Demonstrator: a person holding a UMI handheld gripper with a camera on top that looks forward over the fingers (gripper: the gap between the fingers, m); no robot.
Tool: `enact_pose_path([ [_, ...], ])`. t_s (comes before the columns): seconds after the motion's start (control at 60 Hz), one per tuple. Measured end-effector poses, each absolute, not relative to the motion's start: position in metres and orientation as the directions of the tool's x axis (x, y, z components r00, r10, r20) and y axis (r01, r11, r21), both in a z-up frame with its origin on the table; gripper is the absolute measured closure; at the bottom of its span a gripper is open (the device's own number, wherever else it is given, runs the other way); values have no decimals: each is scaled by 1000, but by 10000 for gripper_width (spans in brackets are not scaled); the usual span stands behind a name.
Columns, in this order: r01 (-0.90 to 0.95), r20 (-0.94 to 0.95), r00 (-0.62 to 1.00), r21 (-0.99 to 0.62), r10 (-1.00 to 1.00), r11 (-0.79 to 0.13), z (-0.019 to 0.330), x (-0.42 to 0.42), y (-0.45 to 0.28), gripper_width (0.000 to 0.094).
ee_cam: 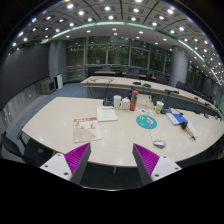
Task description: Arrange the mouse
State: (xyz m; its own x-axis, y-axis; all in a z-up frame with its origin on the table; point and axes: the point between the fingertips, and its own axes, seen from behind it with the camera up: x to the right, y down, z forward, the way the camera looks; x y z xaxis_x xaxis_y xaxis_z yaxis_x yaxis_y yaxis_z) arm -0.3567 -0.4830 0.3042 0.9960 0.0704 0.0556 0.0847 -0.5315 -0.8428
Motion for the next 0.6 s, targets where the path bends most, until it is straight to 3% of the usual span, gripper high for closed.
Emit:
enact_pose_path([
  [0.317,87,121,993,-755,-8,-650,130,-186,-442,78],
  [0.6,68,145,987,-765,-68,-640,40,-20,-349,78],
])
